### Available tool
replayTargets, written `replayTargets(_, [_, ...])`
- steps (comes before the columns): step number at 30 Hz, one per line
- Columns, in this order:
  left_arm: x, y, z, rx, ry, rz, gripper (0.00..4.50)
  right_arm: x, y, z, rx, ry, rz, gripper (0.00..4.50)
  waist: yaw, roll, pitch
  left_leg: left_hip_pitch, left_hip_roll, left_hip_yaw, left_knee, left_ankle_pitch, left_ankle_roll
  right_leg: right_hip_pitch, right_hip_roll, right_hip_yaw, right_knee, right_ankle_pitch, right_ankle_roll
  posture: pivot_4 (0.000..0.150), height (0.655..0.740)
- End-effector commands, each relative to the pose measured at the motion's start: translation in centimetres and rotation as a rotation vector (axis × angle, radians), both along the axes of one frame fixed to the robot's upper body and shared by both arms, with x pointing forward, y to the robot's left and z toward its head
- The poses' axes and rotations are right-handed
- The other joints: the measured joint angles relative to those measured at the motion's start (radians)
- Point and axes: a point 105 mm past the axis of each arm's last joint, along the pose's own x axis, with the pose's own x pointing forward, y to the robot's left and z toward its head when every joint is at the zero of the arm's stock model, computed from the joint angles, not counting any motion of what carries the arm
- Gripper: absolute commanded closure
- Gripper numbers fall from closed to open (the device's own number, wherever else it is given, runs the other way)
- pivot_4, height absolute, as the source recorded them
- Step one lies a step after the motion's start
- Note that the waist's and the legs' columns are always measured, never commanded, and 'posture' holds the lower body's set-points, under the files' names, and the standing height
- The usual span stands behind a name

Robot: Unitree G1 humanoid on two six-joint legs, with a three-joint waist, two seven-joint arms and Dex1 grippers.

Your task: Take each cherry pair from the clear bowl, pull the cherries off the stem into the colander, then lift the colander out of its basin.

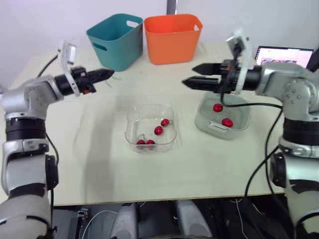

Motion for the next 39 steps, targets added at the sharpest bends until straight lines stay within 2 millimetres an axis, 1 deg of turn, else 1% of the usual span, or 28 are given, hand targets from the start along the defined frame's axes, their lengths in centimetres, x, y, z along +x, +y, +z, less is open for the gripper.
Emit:
replayTargets(1, [-0.5,2.8,-2.3,-0.031,0.089,0.098,4.5,-3.4,4.0,-0.2,-0.008,-0.066,0.154,0.03,0.0,0.0,0.0,0.0,0.0,0.0,0.0,0.0,0.0,0.0,0.0,0.0,0.0,0.0,-0.001,0.15,0.74])
replayTargets(2, [-0.7,3.2,-3.2,-0.057,0.132,0.111,4.5,-3.9,4.6,-0.7,-0.021,-0.07,0.179,0.03,0.001,0.0,0.0,0.0,0.0,0.0,0.0,0.0,0.0,0.0,0.0,0.0,0.0,0.0,-0.001,0.15,0.74])
replayTargets(3, [-0.8,3.3,-3.6,-0.076,0.157,0.116,4.5,-4.3,4.9,-0.9,-0.03,-0.074,0.191,0.03,0.004,0.0,0.0,0.0,0.0,-0.001,0.001,0.0,0.0,0.0,0.0,-0.001,0.0,0.0,-0.001,0.15,0.74])
replayTargets(5, [-1.4,3.6,-5.5,-0.14,0.242,0.12,4.5,-5.0,5.6,-1.7,-0.051,-0.073,0.22,0.03,0.01,-0.001,-0.001,-0.001,0.0,-0.001,0.001,0.0,0.0,0.001,-0.001,-0.002,0.0,0.0,-0.001,0.15,0.74])
replayTargets(7, [-1.7,3.9,-7.6,-0.149,0.309,0.139,4.5,-5.4,6.0,-2.2,-0.062,-0.068,0.239,0.03,0.014,-0.001,-0.001,-0.001,0.0,-0.001,0.001,0.0,0.0,0.001,-0.001,-0.002,0.0,0.0,-0.001,0.15,0.74])
replayTargets(9, [-1.9,4.1,-8.4,-0.145,0.332,0.15,4.5,-5.6,6.2,-2.4,-0.07,-0.063,0.247,0.03,0.016,-0.001,-0.001,0.0,0.0,-0.001,0.001,0.0,0.0,0.001,-0.001,-0.002,0.0,0.0,-0.001,0.15,0.74])
replayTargets(11, [-1.8,4.5,-8.8,-0.152,0.343,0.172,4.5,-5.8,6.4,-2.8,-0.085,-0.056,0.254,0.03,0.02,-0.001,-0.001,0.0,0.0,-0.001,0.001,0.0,0.0,0.001,-0.001,-0.003,0.0,0.0,-0.001,0.15,0.74])
replayTargets(14, [-1.5,5.8,-9.7,-0.127,0.356,0.244,4.5,-5.8,6.2,-3.4,-0.122,-0.059,0.249,0.03,0.021,-0.001,-0.001,0.0,0.0,-0.001,0.001,0.0,0.0,0.001,-0.001,-0.003,0.0,0.001,-0.001,0.15,0.74])
replayTargets(16, [-1.6,6.4,-10.1,-0.122,0.376,0.265,4.03,-5.7,5.9,-3.7,-0.152,-0.06,0.23,0.0,0.021,-0.001,-0.001,0.0,0.0,-0.001,0.001,0.0,0.0,0.001,-0.001,-0.003,0.0,0.001,-0.001,0.15,0.74])
replayTargets(18, [-1.7,6.5,-10.2,-0.13,0.387,0.263,3.53,-5.6,5.7,-3.9,-0.168,-0.058,0.215,0.0,0.021,-0.002,-0.001,0.0,0.0,-0.001,0.001,0.0,0.0,0.001,-0.001,-0.003,0.0,0.001,-0.001,0.15,0.74])
replayTargets(23, [-2.2,6.9,-10.1,-0.143,0.4,0.256,1.66,-5.5,5.3,-4.1,-0.186,-0.064,0.202,0.0,0.021,-0.002,-0.001,0.0,0.0,-0.001,0.001,0.0,0.0,0.001,-0.001,-0.003,0.0,0.0,-0.001,0.15,0.74])
replayTargets(25, [-2.4,7.5,-9.4,-0.156,0.383,0.26,0.95,-5.4,5.1,-4.1,-0.191,-0.068,0.196,0.0,0.022,-0.002,-0.001,0.0,0.0,-0.001,0.001,0.0,0.0,0.001,-0.001,-0.003,0.0,0.0,-0.001,0.15,0.74])
replayTargets(26, [-2.6,8.1,-8.8,-0.157,0.368,0.27,0.65,-5.3,4.9,-4.0,-0.193,-0.071,0.191,0.0,0.021,-0.002,-0.001,0.0,0.0,-0.001,0.001,0.0,0.0,0.001,-0.001,-0.003,0.0,0.0,-0.001,0.15,0.74])
replayTargets(27, [-2.8,8.5,-8.4,-0.158,0.358,0.277,0.26,-5.2,4.8,-4.0,-0.194,-0.073,0.187,0.0,0.021,-0.002,-0.001,0.0,0.0,-0.001,0.001,0.0,0.0,0.001,-0.001,-0.003,0.0,0.0,-0.001,0.15,0.74])
replayTargets(28, [-3.0,9.2,-7.9,-0.15,0.344,0.29,0.04,-5.1,4.5,-3.9,-0.197,-0.076,0.182,0.0,0.02,-0.002,-0.001,0.0,0.0,-0.001,0.001,0.0,0.0,0.001,-0.001,-0.003,0.0,0.0,-0.001,0.15,0.74])
replayTargets(32, [-5.2,11.9,-6.2,0.065,0.257,0.299,0.04,-4.7,2.5,-3.3,-0.195,-0.096,0.134,0.0,0.014,-0.002,-0.001,0.0,0.0,-0.001,0.0,0.0,0.0,0.0,-0.001,-0.003,-0.001,0.0,-0.002,0.15,0.74])
replayTargets(34, [-5.9,12.3,-4.9,0.179,0.169,0.278,0.04,-4.3,1.3,-2.9,-0.177,-0.108,0.087,0.0,0.015,-0.002,-0.001,0.0,0.001,-0.001,-0.001,0.0,0.0,0.0,-0.001,-0.003,-0.001,-0.001,-0.003,0.15,0.74])
replayTargets(35, [-6.1,12.4,-3.9,0.216,0.107,0.273,0.04,-4.0,0.4,-2.7,-0.167,-0.116,0.05,0.0,0.018,-0.002,-0.001,0.0,0.001,-0.001,-0.001,0.0,0.0,0.0,-0.001,-0.003,-0.001,-0.002,-0.005,0.15,0.74])
replayTargets(36, [-6.6,11.9,-1.6,0.244,-0.007,0.254,0.04,-3.7,-1.5,-2.2,-0.117,-0.124,-0.008,0.0,0.025,-0.002,-0.001,0.0,0.001,-0.001,-0.001,0.0,0.0,0.001,-0.001,-0.003,-0.001,-0.002,-0.005,0.15,0.74])
replayTargets(37, [-7.1,11.4,0.0,0.27,-0.089,0.238,0.04,-3.4,-3.5,-1.6,-0.079,-0.157,-0.074,0.0,0.033,-0.004,-0.002,0.0,0.001,-0.001,0.0,0.0,0.0,0.001,-0.002,-0.003,-0.002,-0.002,-0.005,0.15,0.74])
replayTargets(38, [-7.6,10.8,1.1,0.273,-0.133,0.231,0.04,-3.3,-5.4,-1.3,-0.064,-0.167,-0.137,0.0,0.038,-0.005,-0.002,-0.001,0.001,-0.001,0.0,0.0,0.0,0.001,-0.002,-0.004,-0.003,-0.002,-0.005,0.15,0.74])
replayTargets(39, [-8.1,10.2,1.7,0.259,-0.152,0.218,0.04,-3.2,-7.0,-1.2,-0.062,-0.164,-0.19,0.0,0.045,-0.005,-0.002,-0.001,0.001,-0.001,0.0,0.0,0.0,0.002,-0.003,-0.004,-0.004,-0.002,-0.005,0.15,0.74])
